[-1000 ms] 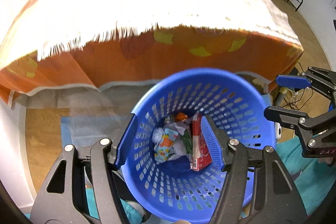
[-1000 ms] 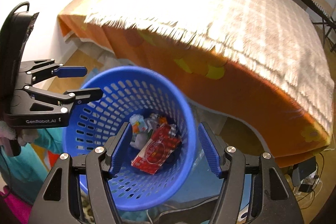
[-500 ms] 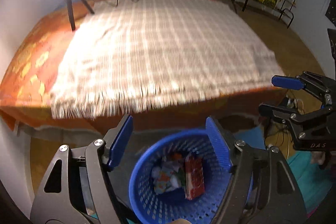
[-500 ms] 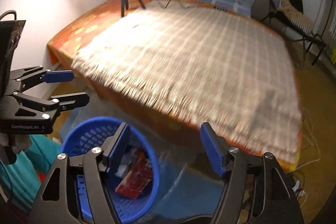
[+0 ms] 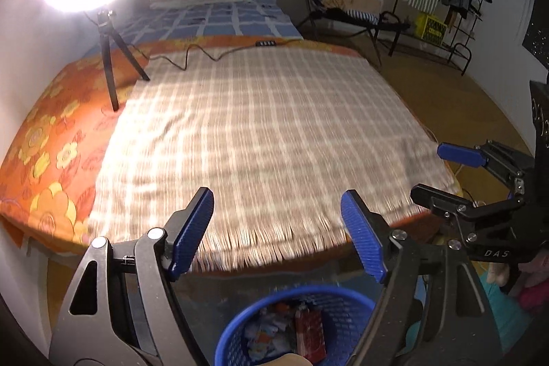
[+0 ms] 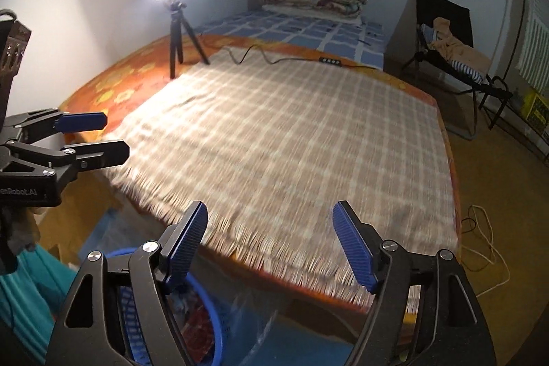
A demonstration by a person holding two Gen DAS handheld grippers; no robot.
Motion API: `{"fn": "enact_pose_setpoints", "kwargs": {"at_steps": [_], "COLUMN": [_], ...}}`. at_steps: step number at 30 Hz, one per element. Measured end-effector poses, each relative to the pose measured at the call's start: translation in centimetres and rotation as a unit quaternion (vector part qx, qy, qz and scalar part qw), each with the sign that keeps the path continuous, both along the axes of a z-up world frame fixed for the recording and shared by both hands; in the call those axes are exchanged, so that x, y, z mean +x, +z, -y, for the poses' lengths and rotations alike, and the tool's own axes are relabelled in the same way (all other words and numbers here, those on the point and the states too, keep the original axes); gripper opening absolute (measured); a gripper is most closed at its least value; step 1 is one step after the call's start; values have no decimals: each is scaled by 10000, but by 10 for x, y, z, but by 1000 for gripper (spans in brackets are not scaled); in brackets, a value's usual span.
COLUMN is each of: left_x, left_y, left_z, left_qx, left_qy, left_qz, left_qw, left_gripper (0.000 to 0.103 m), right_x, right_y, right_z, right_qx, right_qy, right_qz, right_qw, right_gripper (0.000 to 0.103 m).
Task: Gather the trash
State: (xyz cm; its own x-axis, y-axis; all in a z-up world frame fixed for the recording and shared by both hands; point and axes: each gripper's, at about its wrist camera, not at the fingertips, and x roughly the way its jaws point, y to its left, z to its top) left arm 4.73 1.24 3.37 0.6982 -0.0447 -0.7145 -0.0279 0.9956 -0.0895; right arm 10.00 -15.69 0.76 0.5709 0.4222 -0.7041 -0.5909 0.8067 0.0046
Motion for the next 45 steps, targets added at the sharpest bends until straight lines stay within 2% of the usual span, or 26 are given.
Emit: {"fn": "enact_pose_setpoints", "kwargs": {"at_steps": [2, 11, 17, 19, 22, 31, 35, 45], "left_x": [4, 21, 25, 25, 23, 15, 15, 15], "left_y": [-1, -15, -13, -11, -8, 8, 10, 12], "left_z": [-2, -7, -13, -15, -15, -13, -15, -19], "left_qx": [-20, -93, -97, -57, 36, 25, -21, -126], "left_qy": [15, 29, 174, 257, 281, 278, 304, 356], "left_qz": [28, -94, -87, -98, -14, 299, 334, 315], "left_qw": [10000, 9999, 9998, 9996, 9996, 9992, 9990, 9988], "left_gripper": [83, 84, 84, 84, 94, 95, 101, 101], "right_x": [9, 34, 48, 49, 49, 47, 48, 50], "right_y": [-2, 1, 5, 5, 5, 4, 3, 0], "right_z": [0, 3, 13, 14, 13, 11, 11, 12], "right_qx": [82, 509, 1005, 1031, 1028, 971, 983, 977], "right_qy": [-67, -261, -427, -447, -426, -436, -457, -456], "right_qz": [-47, -66, -296, -299, -282, -223, -246, -271], "right_qw": [9999, 9983, 9936, 9932, 9934, 9941, 9938, 9938], "right_gripper": [80, 80, 80, 80, 80, 80, 80, 80]}}
